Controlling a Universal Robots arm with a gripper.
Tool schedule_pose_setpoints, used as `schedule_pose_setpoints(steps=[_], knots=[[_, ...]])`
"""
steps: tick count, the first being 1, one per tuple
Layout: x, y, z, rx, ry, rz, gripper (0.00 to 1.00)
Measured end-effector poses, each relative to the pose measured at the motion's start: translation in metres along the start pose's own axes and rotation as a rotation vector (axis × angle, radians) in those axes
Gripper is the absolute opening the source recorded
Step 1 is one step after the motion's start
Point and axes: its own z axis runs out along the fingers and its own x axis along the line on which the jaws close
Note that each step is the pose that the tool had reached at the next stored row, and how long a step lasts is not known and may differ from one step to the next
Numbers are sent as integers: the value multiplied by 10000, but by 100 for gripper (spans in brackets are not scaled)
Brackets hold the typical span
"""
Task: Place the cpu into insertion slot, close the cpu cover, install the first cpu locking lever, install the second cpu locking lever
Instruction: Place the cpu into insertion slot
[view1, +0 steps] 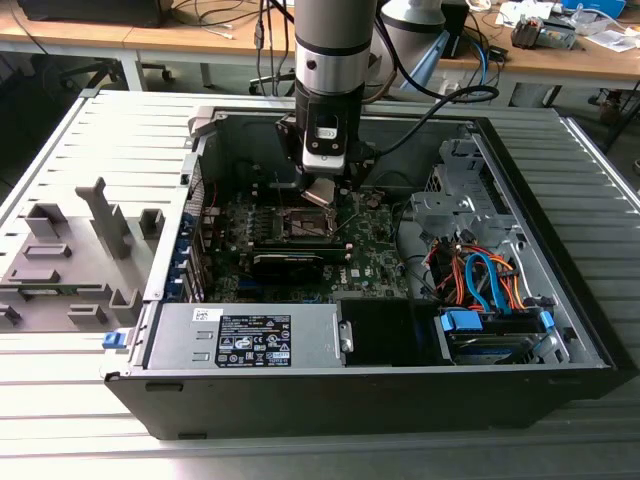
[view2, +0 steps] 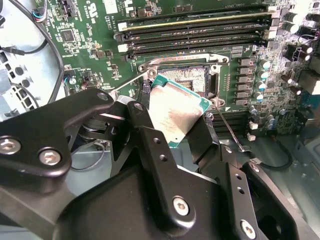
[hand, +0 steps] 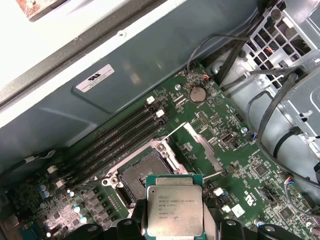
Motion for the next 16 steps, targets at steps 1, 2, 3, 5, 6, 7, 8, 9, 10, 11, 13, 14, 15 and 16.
schedule_pose_setpoints(steps=[1,2,3,5,6,7,8,9,10,11,13,14,15,16], knots=[[0,0,0,-1,-1,10,54],[0,0,0,-1,-2,19,54],[0,0,0,0,-2,26,54],[0,0,0,0,-4,41,54],[0,0,0,0,-4,47,54],[0,0,0,0,-5,54,54],[0,0,0,-1,-6,63,54],[0,0,0,0,-7,71,54],[0,0,0,-1,-7,82,54],[0,0,0,-1,-8,88,54],[0,0,0,-1,-9,108,54],[0,0,0,-1,-10,118,54],[0,0,0,-1,-11,125,54],[0,0,0,-1,-11,132,54]])
